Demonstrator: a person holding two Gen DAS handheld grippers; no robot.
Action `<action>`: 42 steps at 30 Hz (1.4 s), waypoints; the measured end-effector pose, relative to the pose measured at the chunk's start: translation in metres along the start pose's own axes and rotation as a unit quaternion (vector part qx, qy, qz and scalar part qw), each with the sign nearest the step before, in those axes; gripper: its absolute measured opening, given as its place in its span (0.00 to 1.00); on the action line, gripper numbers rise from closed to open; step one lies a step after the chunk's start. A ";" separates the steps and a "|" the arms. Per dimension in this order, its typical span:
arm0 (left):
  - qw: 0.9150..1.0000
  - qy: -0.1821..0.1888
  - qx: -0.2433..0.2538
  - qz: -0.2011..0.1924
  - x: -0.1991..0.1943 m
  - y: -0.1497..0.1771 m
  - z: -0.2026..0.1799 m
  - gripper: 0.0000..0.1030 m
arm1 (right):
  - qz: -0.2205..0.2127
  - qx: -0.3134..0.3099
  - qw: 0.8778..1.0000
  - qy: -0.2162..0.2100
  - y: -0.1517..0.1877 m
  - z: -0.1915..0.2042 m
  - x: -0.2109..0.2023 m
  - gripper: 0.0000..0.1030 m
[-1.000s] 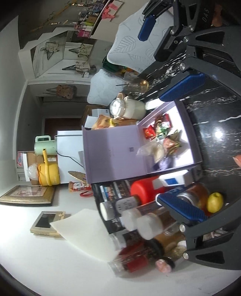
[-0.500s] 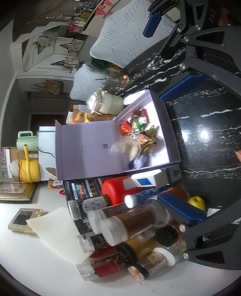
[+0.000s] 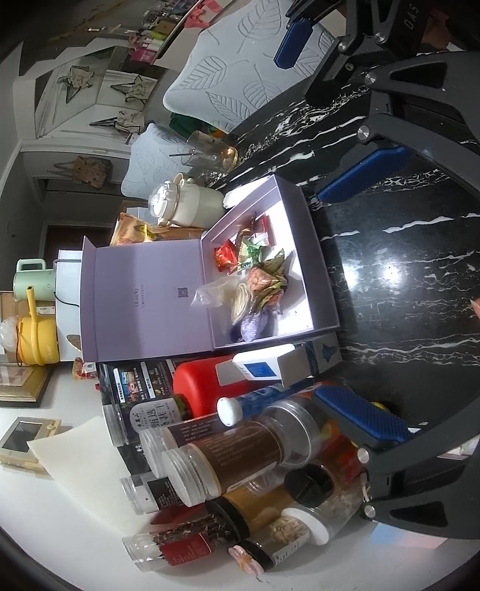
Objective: Organize soft objects
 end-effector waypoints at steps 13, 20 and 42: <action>1.000 0.004 -0.002 0.009 0.004 0.002 0.001 0.98 | 0.008 0.004 1.000 0.002 0.003 -0.003 0.005 0.83; 1.000 0.008 0.002 0.013 0.006 0.004 0.000 0.98 | 0.013 0.005 1.000 0.007 0.004 -0.004 0.006 0.83; 0.999 0.020 0.003 0.029 0.008 0.010 -0.005 0.98 | 0.019 0.008 1.000 0.010 0.010 -0.008 0.005 0.83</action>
Point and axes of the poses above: each gripper's, at about its wrist camera, not at the fingertips, and x roughly the way its jaws point, z to its left, y to its underside, the point moved 9 cm from there along x, roughly the way its jaws point, and after that the axes turned 7 degrees about -y, right-handed, at the moved point
